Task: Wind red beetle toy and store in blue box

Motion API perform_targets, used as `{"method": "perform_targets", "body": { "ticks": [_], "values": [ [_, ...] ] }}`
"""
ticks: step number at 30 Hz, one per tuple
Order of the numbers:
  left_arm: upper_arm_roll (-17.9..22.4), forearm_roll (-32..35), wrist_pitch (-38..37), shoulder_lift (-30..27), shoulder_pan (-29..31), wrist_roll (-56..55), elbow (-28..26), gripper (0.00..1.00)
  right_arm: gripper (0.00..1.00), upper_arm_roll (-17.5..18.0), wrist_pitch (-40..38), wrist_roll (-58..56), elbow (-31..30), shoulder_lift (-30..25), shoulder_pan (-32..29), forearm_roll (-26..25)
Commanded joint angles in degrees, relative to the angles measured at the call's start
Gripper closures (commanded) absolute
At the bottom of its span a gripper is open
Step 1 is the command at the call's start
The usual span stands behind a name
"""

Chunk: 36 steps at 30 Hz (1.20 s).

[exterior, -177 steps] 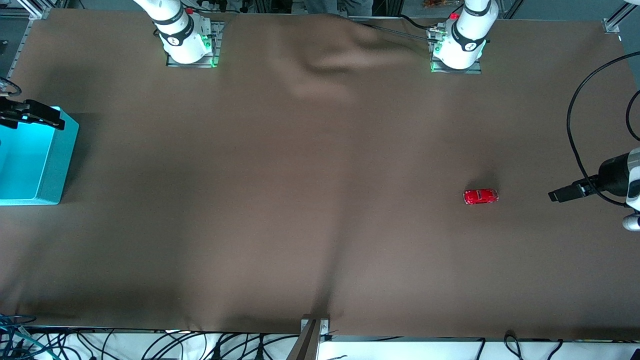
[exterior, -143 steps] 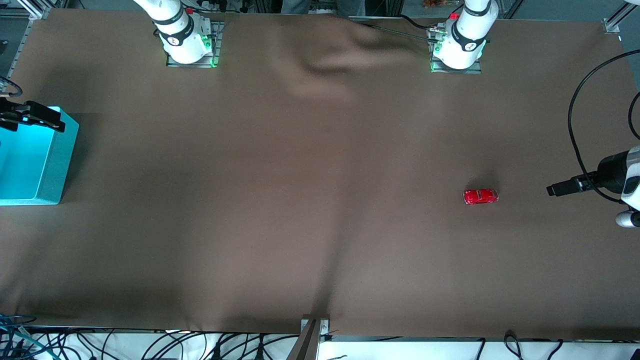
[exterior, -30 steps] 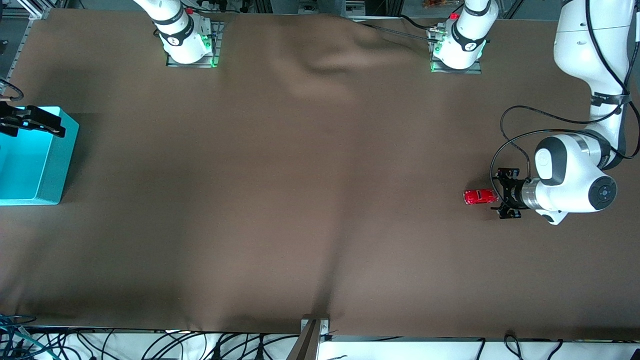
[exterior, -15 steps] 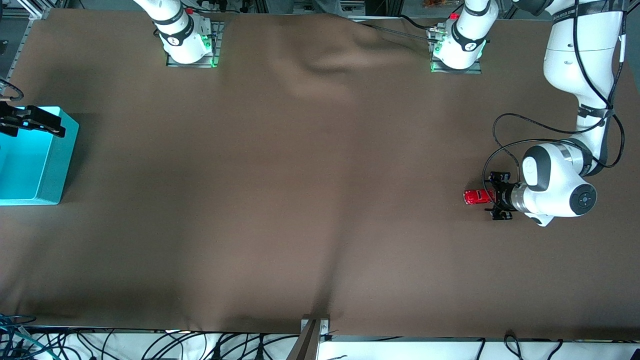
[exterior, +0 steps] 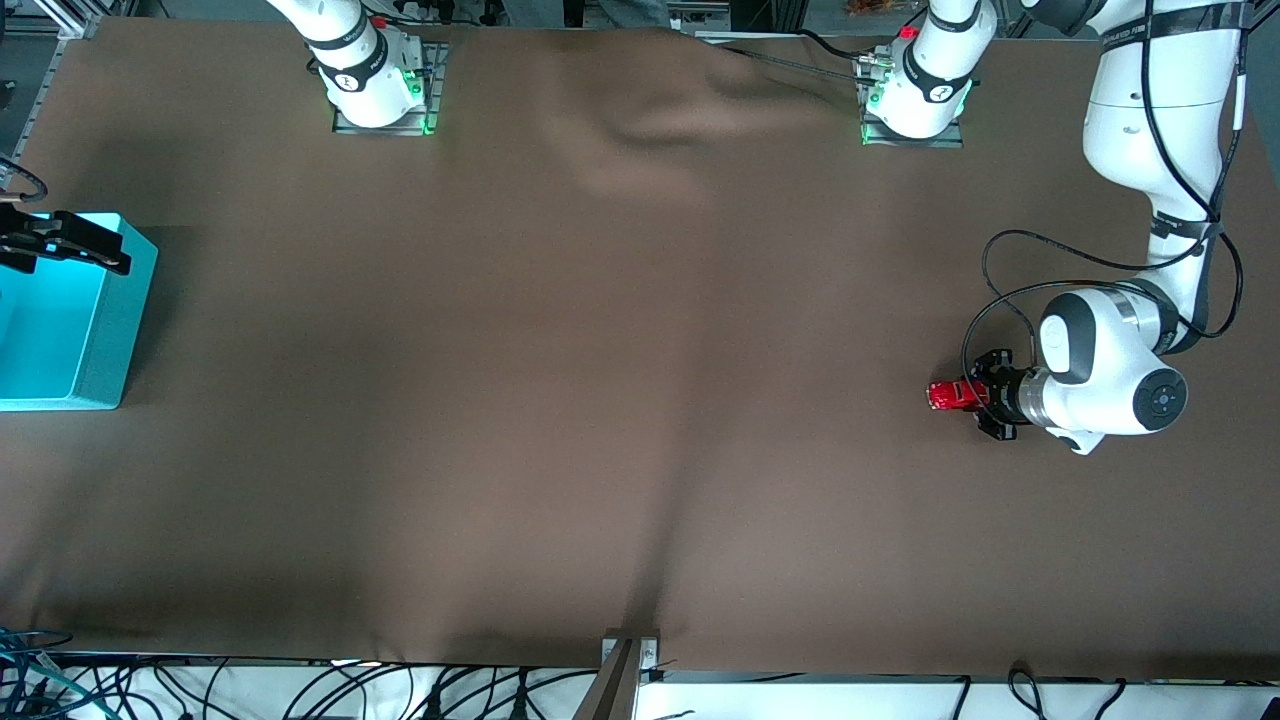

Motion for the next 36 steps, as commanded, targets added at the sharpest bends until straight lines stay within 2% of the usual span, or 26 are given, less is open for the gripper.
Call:
{"method": "perform_targets", "body": {
  "ticks": [1,20,36],
  "values": [
    [0.3,-1.4,0.6,0.9,-0.2,0.1,0.6,1.0,0.0,0.0,-0.3,0.5,1.3,0.5,0.1,-0.2],
    [0.5,-0.6,0.6,2.0,1.4,3.8,-0.4,1.0,0.0,0.0,-0.3,0.6,1.3,0.5,0.1,-0.2],
    [0.7,2.0,-0.1,2.9,7.4,10.4,-1.1,1.0,0.0,0.0,-0.3,0.6,1.3,0.5,0.1,-0.2]
  ]
}}
